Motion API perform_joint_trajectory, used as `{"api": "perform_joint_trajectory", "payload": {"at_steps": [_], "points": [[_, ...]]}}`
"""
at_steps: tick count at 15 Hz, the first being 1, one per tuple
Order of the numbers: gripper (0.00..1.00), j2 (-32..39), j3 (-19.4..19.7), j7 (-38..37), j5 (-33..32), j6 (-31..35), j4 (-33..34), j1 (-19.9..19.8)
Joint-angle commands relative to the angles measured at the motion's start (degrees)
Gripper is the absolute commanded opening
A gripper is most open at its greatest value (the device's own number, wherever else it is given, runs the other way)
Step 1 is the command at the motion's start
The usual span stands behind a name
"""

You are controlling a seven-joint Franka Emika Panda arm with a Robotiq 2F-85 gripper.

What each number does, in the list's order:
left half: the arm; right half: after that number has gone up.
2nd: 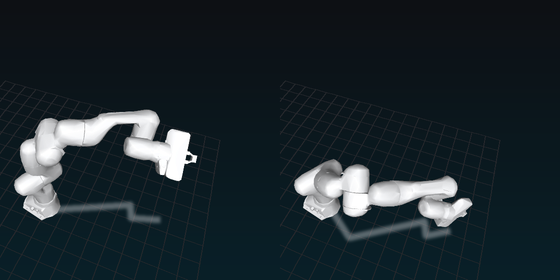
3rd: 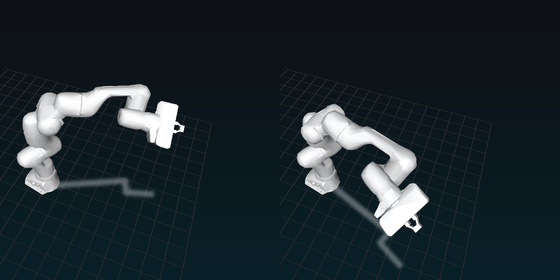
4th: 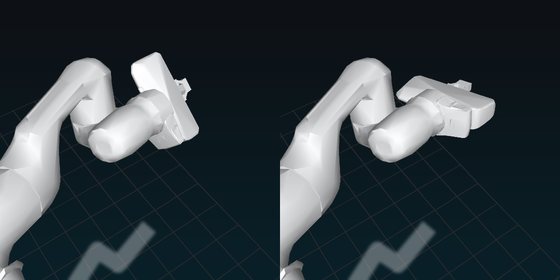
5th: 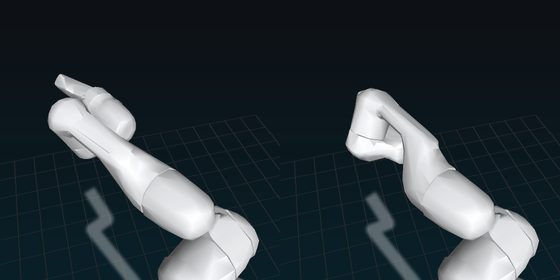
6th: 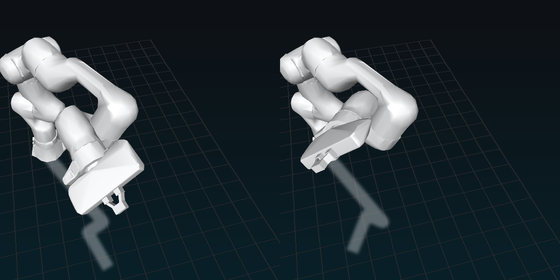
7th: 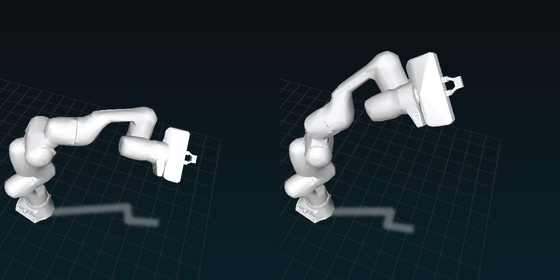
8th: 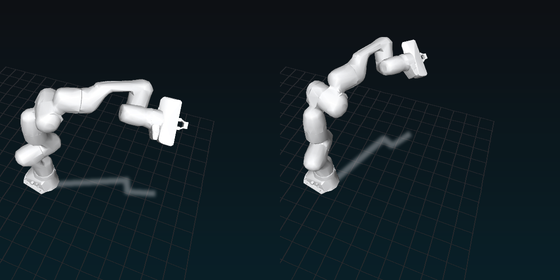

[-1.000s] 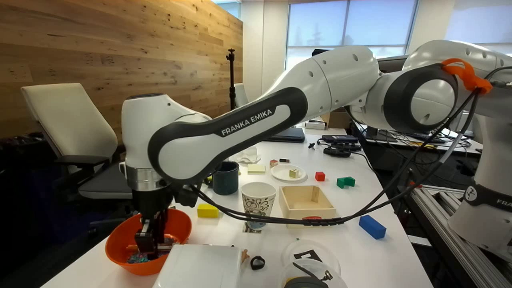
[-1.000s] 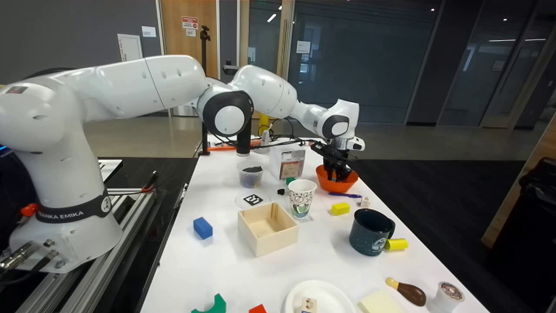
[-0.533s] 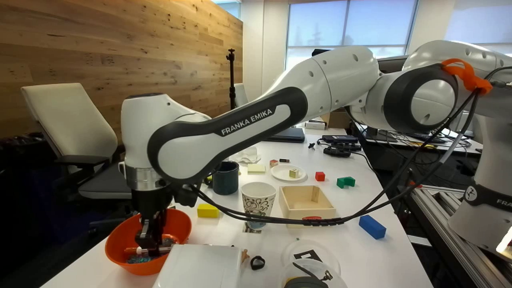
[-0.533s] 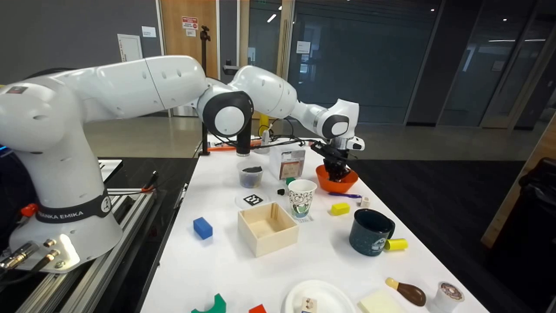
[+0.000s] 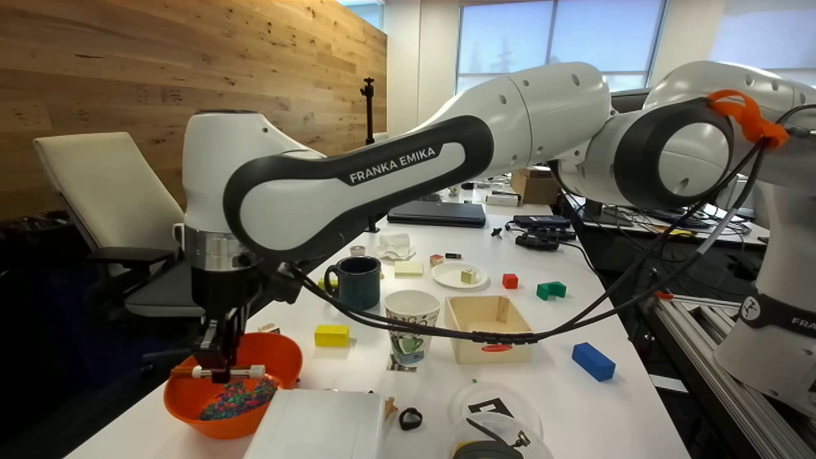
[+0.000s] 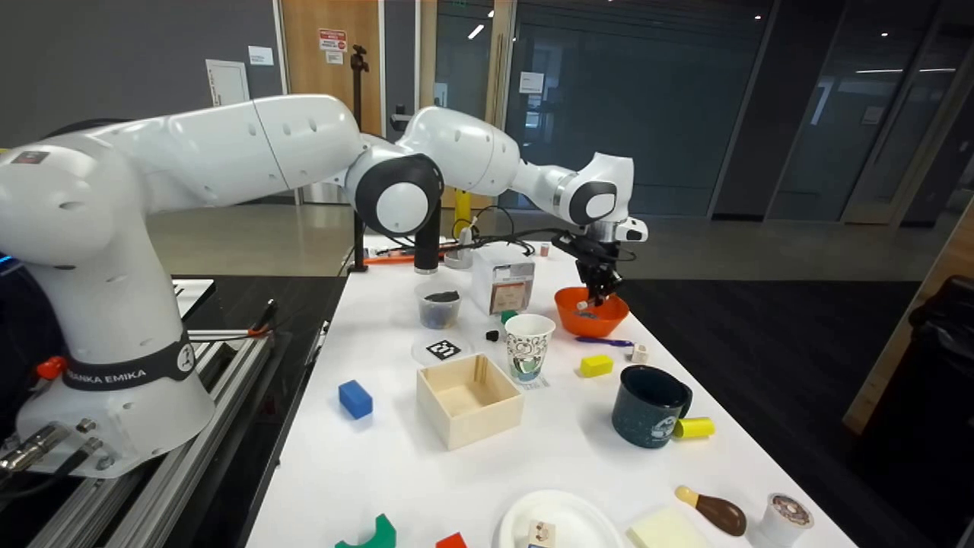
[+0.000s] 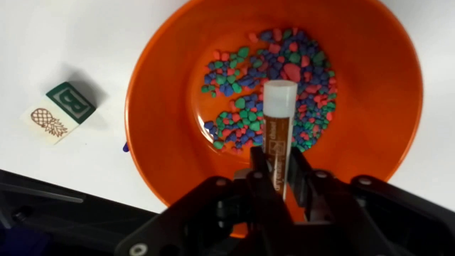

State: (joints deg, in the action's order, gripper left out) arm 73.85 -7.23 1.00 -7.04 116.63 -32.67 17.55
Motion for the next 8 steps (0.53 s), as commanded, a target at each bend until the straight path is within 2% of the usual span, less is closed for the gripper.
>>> {"api": "perform_joint_trajectory", "payload": {"at_steps": [1, 8], "points": [[0.05, -1.6, 0.9, -0.6, -0.6, -2.6, 0.7, 0.1], [0.05, -6.3, 6.0, -7.7, -1.7, -3.5, -0.8, 0.5]]}}
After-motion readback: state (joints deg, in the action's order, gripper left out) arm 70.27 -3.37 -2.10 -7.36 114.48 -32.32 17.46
